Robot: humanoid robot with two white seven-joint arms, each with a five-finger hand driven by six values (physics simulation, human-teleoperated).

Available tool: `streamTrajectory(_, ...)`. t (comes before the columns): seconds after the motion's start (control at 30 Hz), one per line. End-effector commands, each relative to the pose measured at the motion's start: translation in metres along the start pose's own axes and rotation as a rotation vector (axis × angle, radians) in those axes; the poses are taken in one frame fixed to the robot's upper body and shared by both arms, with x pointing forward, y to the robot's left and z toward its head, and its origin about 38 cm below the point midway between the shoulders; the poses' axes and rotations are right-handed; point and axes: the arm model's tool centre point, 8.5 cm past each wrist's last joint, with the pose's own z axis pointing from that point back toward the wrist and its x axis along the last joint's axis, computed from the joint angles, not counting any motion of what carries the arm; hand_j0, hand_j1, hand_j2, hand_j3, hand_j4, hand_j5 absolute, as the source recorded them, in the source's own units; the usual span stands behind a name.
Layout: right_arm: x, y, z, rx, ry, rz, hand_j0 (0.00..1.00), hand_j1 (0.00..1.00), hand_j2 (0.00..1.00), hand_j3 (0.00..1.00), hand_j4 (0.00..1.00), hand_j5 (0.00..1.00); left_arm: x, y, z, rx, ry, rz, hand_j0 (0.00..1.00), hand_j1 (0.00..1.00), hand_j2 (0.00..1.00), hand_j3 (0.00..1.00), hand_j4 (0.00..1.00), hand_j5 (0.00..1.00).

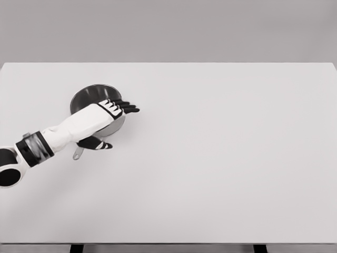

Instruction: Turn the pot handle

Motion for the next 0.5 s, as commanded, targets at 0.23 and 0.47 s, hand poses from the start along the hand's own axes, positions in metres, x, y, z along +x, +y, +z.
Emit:
streamTrajectory(0.23,0.0,0.0,0.0,0.0,0.0,0.001,1.0,1.0,1.0,1.0,1.0,1.0,-0.0056,0.0027,0.0009,0.009,0.045,-0.025,1.0,1.0,1.0,1.0,1.0,1.0)
streamTrajectory(0.47,0.0,0.0,0.0,0.0,0.0,0.001,1.0,1.0,1.0,1.0,1.0,1.0,-0.0087,0.0036,0.0061,0.007,0.06,-0.045,1.0,1.0,1.0,1.0,1.0,1.0)
